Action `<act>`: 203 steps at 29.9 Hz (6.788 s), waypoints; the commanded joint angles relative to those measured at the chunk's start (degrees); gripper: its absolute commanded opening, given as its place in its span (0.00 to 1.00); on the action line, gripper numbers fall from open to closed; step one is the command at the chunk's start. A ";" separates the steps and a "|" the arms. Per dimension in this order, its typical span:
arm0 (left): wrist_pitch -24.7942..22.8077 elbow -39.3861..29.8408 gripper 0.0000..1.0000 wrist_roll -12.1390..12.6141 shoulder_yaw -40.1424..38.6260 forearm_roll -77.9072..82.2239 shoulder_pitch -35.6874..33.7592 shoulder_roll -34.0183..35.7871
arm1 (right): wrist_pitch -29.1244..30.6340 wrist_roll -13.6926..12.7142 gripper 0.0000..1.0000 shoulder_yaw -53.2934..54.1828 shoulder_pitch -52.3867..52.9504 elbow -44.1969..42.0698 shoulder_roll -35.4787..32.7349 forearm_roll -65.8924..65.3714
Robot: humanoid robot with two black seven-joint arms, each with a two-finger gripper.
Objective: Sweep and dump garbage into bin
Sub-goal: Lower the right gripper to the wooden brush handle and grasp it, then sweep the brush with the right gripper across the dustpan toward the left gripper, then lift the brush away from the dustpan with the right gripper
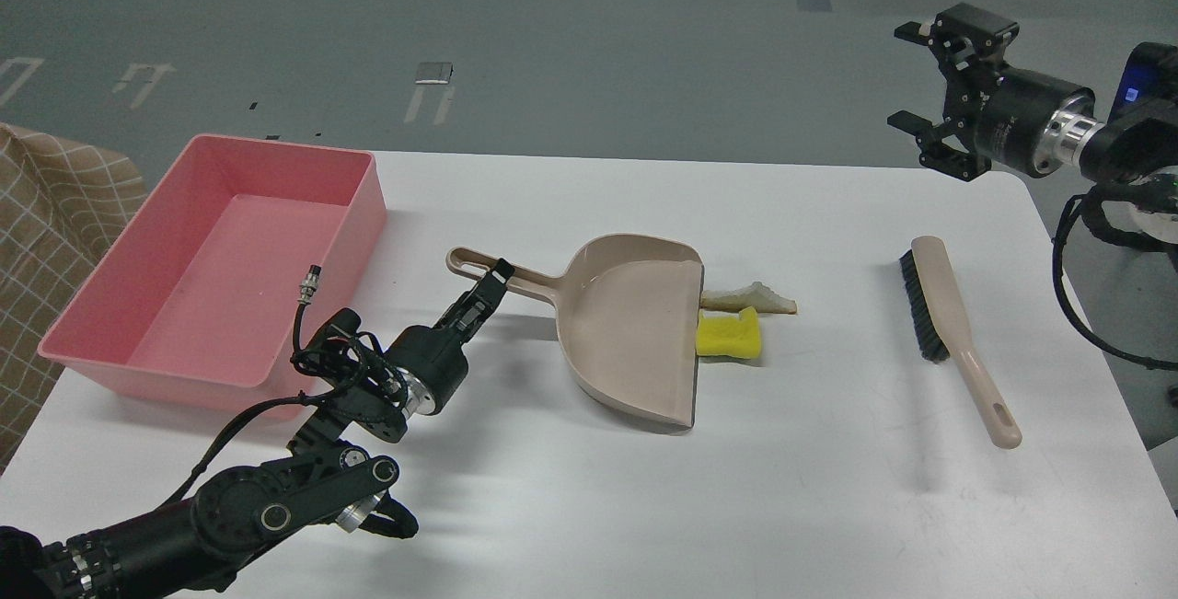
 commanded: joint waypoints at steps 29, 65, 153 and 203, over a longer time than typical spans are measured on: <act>0.01 -0.35 0.15 -0.09 0.00 0.09 0.12 0.00 | -0.03 -6.61 0.90 -19.75 -2.33 28.63 -18.75 -38.14; 0.01 -0.44 0.15 -0.09 0.00 0.09 0.29 0.00 | -0.03 -7.23 0.73 -20.28 -16.04 35.58 -23.85 -37.88; 0.01 -0.35 0.15 -0.01 0.00 0.09 0.12 -1.23 | -0.03 -8.98 0.00 -20.10 -16.66 42.61 -12.61 -30.76; 0.01 -0.26 0.15 -0.27 0.00 0.00 -0.06 -1.23 | -0.03 -7.31 0.00 -1.21 -13.14 40.33 -12.42 -27.60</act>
